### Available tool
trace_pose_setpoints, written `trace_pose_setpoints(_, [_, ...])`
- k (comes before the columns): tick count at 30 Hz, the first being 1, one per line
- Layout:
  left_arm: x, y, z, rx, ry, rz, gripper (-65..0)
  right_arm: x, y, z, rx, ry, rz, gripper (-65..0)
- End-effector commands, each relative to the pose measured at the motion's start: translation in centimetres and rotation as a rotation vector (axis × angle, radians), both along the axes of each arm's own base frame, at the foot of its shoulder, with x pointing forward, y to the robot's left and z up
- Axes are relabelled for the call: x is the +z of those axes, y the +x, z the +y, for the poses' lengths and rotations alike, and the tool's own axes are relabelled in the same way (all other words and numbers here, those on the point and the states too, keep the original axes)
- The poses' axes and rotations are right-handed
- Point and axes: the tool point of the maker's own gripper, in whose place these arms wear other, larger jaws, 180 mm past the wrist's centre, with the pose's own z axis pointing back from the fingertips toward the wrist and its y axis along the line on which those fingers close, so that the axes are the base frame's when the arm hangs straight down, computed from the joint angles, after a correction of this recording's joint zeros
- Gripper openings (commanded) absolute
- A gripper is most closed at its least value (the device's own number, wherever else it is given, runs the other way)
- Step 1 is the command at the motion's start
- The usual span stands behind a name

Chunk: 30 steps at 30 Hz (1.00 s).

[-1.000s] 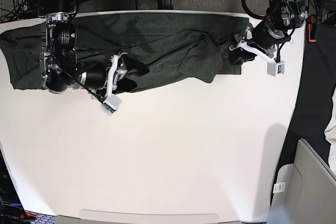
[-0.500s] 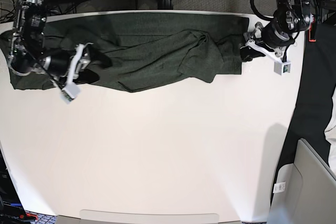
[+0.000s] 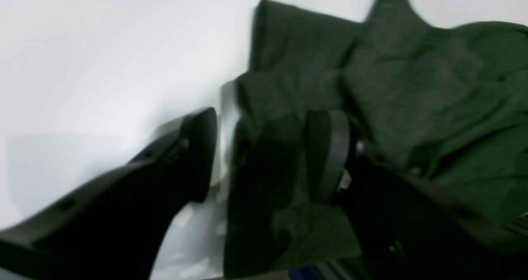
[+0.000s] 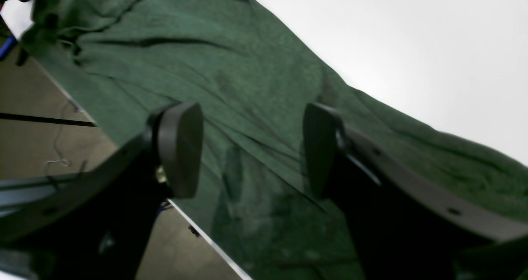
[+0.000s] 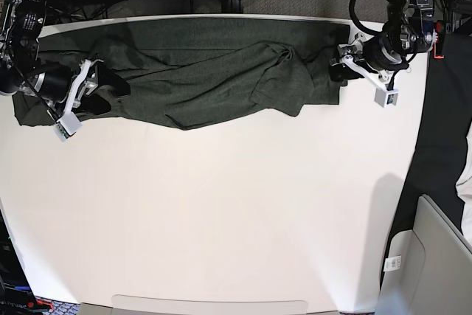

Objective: Fold the T-shirt properly
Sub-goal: 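Move the right gripper back to the strip end near the collar, then grasp the strip end with the left gripper and fold it toward the right gripper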

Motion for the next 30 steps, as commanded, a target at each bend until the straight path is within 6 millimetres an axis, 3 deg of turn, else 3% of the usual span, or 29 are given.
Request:
trace_pose_setpoints(1, [0.6,0.4,0.0,-0.019,0.006,-0.025,-31.2,1.3,0.5,-0.3,0.004,0.002,-0.045,-25.9])
trace_pose_setpoints(10, [0.0,0.0,-0.3,-0.030,-0.003,-0.005,-31.3,1.3,0.5,-0.4,0.000,0.003,-0.046,-25.9])
trace_pose_setpoints(18, [-1.2,-1.3,-5.5,-0.173,-0.055,0.037,-31.3,1.3,0.5,-0.4,0.000,0.001,-0.046,-25.9])
trace_pose_setpoints(23, [-1.3,-1.4,-6.9,-0.179,-0.088,0.035,-31.4,1.3,0.5,-0.4,0.000,0.001,-0.046,-25.9])
trace_pose_setpoints(26, [-1.3,-1.5,-7.3,-0.179,-0.097,0.036,-35.6,1.4,0.5,-0.6,0.001,-0.006,-0.046,-25.9])
trace_pose_setpoints(30, [-1.1,-1.1,-7.2,-0.177,-0.096,0.026,-46.2,1.4,0.5,-0.7,0.001,-0.011,-0.046,-25.9])
